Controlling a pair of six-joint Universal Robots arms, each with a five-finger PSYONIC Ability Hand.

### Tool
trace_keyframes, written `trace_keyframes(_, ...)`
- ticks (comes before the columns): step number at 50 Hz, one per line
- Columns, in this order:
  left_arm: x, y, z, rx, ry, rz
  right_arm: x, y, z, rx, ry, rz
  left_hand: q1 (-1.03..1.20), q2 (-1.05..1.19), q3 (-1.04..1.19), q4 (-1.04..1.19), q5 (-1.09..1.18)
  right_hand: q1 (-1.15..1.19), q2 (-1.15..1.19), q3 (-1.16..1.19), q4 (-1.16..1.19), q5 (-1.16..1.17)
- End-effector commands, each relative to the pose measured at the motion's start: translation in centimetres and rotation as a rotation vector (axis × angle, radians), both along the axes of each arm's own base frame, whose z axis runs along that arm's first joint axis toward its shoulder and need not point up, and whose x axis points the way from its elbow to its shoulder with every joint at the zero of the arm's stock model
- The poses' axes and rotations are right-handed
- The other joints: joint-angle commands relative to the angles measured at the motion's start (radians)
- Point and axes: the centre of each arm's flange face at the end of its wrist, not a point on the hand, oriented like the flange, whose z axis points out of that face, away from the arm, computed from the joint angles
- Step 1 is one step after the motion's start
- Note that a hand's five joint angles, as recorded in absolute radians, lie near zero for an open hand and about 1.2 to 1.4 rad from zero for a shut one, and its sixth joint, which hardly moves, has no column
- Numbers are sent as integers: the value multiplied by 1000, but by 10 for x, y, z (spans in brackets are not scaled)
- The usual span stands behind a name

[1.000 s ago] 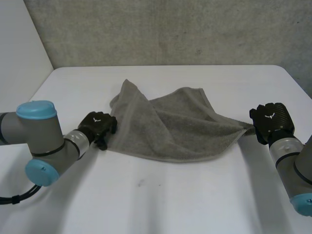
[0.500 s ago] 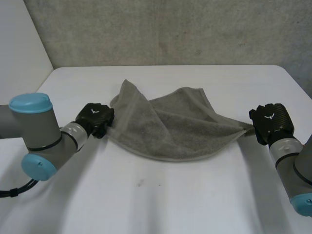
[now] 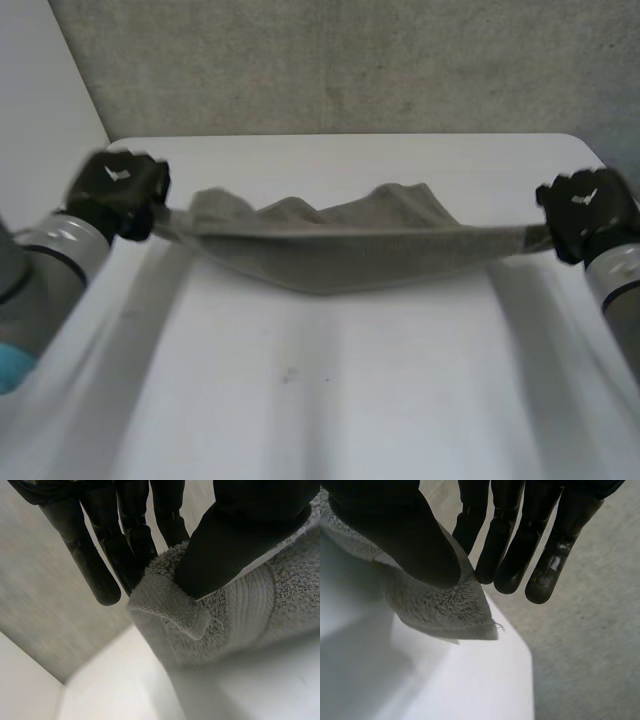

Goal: Fold the towel.

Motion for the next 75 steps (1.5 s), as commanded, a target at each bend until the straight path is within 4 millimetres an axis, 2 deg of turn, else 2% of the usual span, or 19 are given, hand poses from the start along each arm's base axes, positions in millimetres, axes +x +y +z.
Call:
trace_keyframes(1, 8, 38, 68, -163, 38, -6, -4, 21, 76, -106, -15, -3, 232, 180, 186, 178, 200, 410, 214, 207, 201, 234)
trace_keyframes(6, 11, 58, 94, -202, 44, -9, -6, 45, 129, -156, -21, 6, 232, 180, 186, 178, 200, 410, 214, 207, 201, 234)
trace_keyframes(11, 11, 57, 91, -173, 35, -11, -5, 50, 136, -109, -1, 14, 232, 180, 186, 178, 200, 410, 214, 207, 201, 234)
trace_keyframes(21, -5, 5, 10, 85, -26, -24, 12, -10, 62, 111, 159, 44, 232, 180, 186, 178, 200, 410, 214, 207, 201, 234)
trace_keyframes(27, -20, -51, -1, 63, -21, -18, 42, -45, 40, 99, 175, 82, 232, 180, 186, 178, 200, 410, 214, 207, 201, 234)
trace_keyframes(30, -23, -65, 8, 20, -10, -17, 52, -68, 49, -11, 176, 51, 232, 180, 186, 178, 200, 410, 214, 207, 201, 234)
trace_keyframes(32, -29, -90, 51, -135, 34, -8, 54, -79, 64, -105, 173, 19, 232, 180, 186, 178, 200, 410, 214, 207, 201, 234)
trace_keyframes(36, -31, -97, 97, -276, 85, 11, 57, -96, 133, -441, 114, -63, 232, 180, 186, 178, 200, 410, 214, 207, 201, 234)
trace_keyframes(38, -30, -97, 143, -422, 154, 31, 60, -92, 161, -563, 69, -73, 232, 180, 186, 178, 200, 410, 214, 207, 201, 234)
trace_keyframes(39, -30, -97, 143, -423, 154, 31, 62, -82, 189, -683, 23, -80, 232, 180, 186, 178, 200, 410, 214, 207, 201, 234)
trace_keyframes(41, -29, -96, 160, -484, 189, 41, 62, -82, 189, -684, 23, -80, 232, 180, 186, 178, 200, 410, 214, 207, 201, 234)
trace_keyframes(43, -27, -86, 188, -579, 275, 60, 60, -61, 227, -869, -62, -93, 232, 180, 186, 178, 200, 410, 214, 207, 201, 234)
trace_keyframes(45, -25, -81, 195, -592, 316, 67, 59, -56, 227, -885, -79, -88, 232, 180, 186, 178, 200, 410, 214, 207, 201, 234)
trace_keyframes(52, -17, -79, 154, -431, 374, 79, 54, -54, 181, -736, -107, -46, 232, 180, 186, 178, 200, 410, 214, 207, 201, 234)
trace_keyframes(57, -17, -73, 71, -192, 365, 83, 59, -45, 100, -497, -73, 58, 232, 180, 186, 178, 200, 410, 214, 207, 201, 234)
trace_keyframes(63, -21, -64, 2, -59, 317, 59, 61, -29, 36, -316, -21, 161, 232, 180, 186, 178, 200, 410, 214, 207, 201, 234)
trace_keyframes(65, -22, -60, -38, 0, 297, 54, 62, -21, -12, -189, 22, 204, 232, 180, 186, 178, 200, 410, 214, 207, 201, 234)
trace_keyframes(68, -22, -58, -52, 26, 288, 58, 60, -15, -43, -90, 51, 215, 232, 180, 186, 178, 200, 410, 214, 207, 201, 234)
trace_keyframes(75, -9, -37, -95, 171, 244, 94, 49, -4, -59, 6, 85, 198, 232, 180, 186, 178, 200, 410, 214, 207, 201, 234)
